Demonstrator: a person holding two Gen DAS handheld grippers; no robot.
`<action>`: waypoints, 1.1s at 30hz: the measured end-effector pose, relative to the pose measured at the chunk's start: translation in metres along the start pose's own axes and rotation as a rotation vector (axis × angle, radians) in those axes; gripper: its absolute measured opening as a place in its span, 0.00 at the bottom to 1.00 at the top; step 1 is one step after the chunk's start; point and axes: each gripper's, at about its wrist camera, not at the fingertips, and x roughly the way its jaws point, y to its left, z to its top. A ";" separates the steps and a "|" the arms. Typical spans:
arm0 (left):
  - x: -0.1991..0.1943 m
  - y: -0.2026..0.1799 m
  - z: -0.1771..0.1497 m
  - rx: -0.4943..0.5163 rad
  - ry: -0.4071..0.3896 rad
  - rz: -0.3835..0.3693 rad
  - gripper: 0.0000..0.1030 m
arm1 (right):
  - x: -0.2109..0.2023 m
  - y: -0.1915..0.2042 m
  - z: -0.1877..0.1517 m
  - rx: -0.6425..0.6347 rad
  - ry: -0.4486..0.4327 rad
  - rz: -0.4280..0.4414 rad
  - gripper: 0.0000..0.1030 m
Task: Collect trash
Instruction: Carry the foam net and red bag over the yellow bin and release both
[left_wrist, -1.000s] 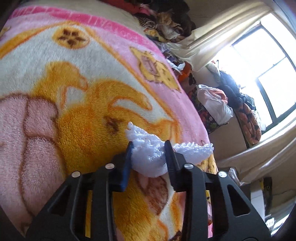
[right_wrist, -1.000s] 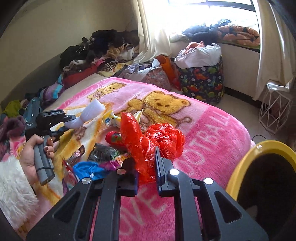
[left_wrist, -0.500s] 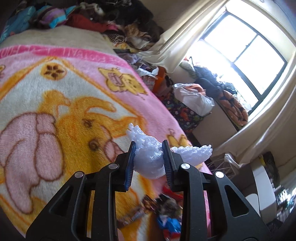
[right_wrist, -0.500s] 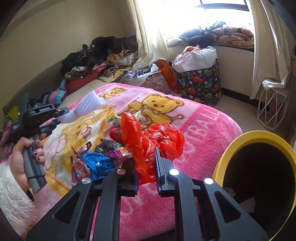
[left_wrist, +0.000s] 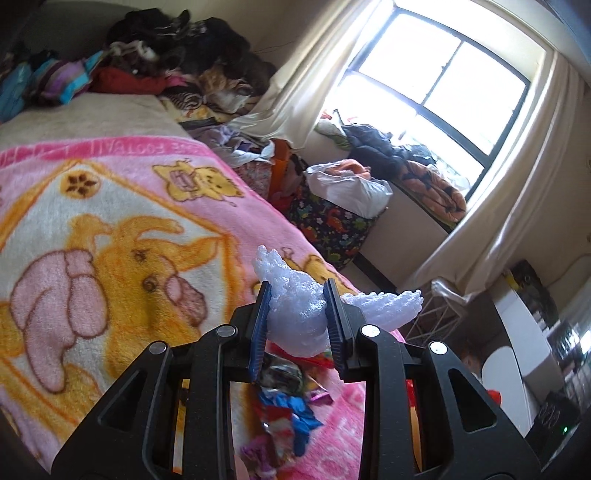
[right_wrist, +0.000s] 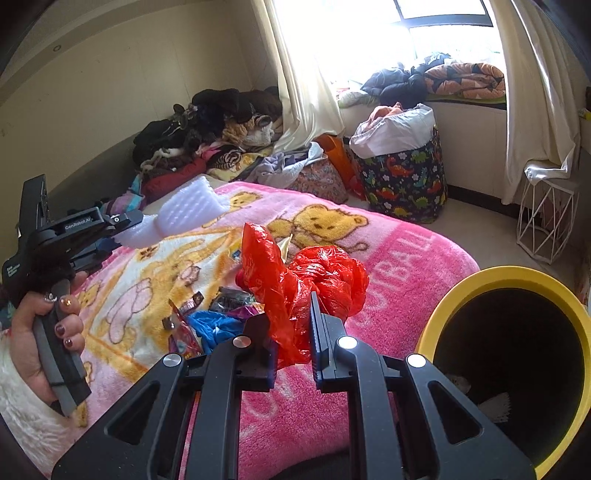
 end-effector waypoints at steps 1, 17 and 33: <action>-0.002 -0.006 -0.001 0.017 -0.002 -0.004 0.21 | -0.003 0.000 0.001 -0.002 -0.006 -0.001 0.13; -0.020 -0.054 -0.014 0.145 -0.019 -0.029 0.21 | -0.040 -0.009 0.004 0.022 -0.074 -0.008 0.13; -0.034 -0.082 -0.024 0.207 -0.037 -0.057 0.21 | -0.067 -0.019 0.003 0.048 -0.125 -0.035 0.13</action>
